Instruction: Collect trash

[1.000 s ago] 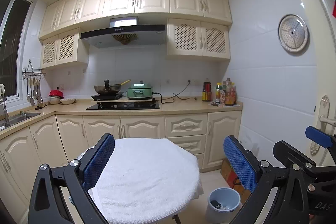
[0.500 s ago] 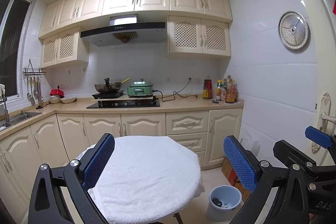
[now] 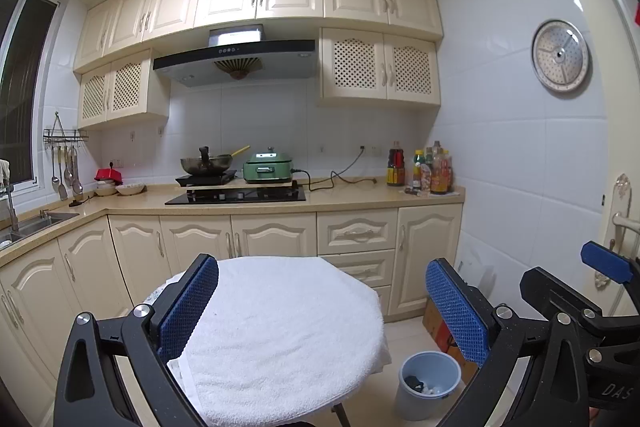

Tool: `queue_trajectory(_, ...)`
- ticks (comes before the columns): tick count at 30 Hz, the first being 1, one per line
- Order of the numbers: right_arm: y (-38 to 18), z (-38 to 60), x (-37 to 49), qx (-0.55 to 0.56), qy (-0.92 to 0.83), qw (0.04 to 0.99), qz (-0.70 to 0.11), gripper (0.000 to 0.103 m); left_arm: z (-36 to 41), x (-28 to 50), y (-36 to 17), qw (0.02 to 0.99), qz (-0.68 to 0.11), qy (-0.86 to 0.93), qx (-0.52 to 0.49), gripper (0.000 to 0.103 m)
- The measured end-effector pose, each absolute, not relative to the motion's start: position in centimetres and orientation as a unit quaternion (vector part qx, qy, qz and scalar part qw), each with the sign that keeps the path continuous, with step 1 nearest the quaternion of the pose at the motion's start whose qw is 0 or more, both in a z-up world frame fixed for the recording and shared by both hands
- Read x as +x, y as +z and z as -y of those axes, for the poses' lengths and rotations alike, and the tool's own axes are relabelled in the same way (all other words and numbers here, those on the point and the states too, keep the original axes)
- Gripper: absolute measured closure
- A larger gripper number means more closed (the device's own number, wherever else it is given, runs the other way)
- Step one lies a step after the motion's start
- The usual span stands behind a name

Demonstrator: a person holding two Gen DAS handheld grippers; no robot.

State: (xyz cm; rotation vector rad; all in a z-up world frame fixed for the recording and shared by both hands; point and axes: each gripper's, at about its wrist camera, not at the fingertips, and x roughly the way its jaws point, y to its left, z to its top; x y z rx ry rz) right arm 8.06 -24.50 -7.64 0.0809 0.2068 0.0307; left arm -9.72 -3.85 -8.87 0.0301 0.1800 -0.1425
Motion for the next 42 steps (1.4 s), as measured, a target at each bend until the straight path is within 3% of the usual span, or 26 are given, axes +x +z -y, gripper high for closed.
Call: queue_trajectory(42, -7.8, 24.4, 8.3, 0.042, 0.014, 0.993, -0.105, 0.0, 2.9, -9.3, -10.6, 0.994, -0.081, -0.069, 0.019, 0.001)
